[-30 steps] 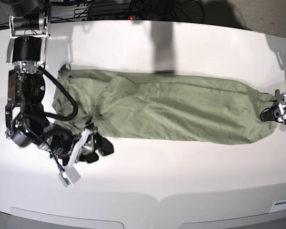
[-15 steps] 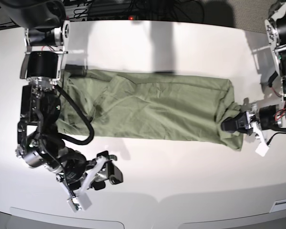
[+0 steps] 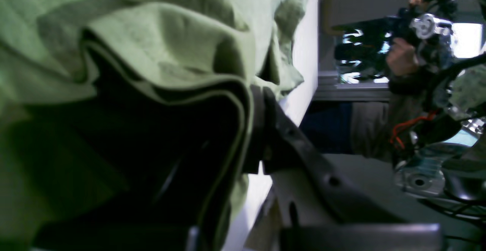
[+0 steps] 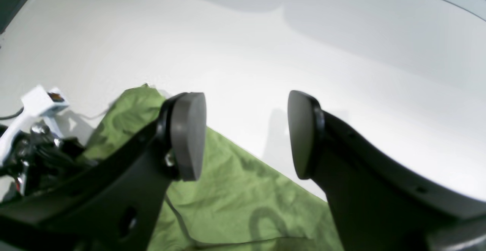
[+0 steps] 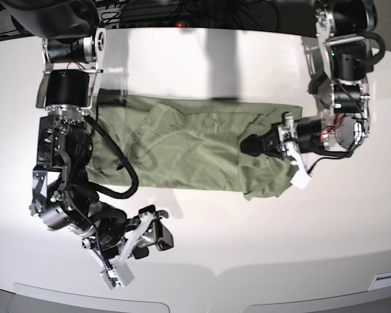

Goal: Fold the T-shirt properly
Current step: 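Fold the strip end with the left gripper toward the right gripper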

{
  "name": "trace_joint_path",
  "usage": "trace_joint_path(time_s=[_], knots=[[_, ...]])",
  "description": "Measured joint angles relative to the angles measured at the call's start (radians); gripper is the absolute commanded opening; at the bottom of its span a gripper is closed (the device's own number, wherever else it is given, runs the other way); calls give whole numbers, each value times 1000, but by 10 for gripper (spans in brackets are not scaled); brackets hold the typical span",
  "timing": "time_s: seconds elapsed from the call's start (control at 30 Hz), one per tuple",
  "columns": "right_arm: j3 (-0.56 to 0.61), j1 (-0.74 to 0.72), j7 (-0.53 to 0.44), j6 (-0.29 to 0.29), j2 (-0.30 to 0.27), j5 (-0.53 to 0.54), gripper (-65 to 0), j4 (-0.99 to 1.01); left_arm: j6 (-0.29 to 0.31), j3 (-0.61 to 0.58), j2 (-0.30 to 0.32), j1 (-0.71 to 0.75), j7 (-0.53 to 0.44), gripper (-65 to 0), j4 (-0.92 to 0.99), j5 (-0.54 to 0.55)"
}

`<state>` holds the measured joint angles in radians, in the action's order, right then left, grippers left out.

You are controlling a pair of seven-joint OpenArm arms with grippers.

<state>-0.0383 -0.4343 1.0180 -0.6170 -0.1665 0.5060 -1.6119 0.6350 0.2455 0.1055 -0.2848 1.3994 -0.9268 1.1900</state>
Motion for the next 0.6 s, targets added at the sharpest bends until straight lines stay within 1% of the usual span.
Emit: trace_joint_path(time_s=[0.1, 0.33, 0.37, 0.47, 0.5, 0.57, 0.6], knots=[[0, 0, 0, 0, 0, 1, -307, 0, 0, 1, -35, -7, -4, -650, 0, 1], [0, 0, 0, 0, 0, 0, -307, 0, 0, 2, -77, -8, -4, -650, 0, 1], [0, 0, 0, 0, 0, 0, -307, 0, 0, 2, -84, -8, -5, -611, 0, 1], [0, 0, 0, 0, 0, 1, -307, 0, 0, 2, -86, -8, -4, -409, 0, 18], [0, 0, 0, 0, 0, 1, -307, 0, 0, 2, -86, -8, -5, -352, 0, 26], [0, 0, 0, 0, 0, 1, -307, 0, 0, 2, -87, -6, -4, -276, 0, 63], [0, 0, 0, 0, 0, 1, -307, 0, 0, 2, -88, -6, -4, -257, 0, 97]])
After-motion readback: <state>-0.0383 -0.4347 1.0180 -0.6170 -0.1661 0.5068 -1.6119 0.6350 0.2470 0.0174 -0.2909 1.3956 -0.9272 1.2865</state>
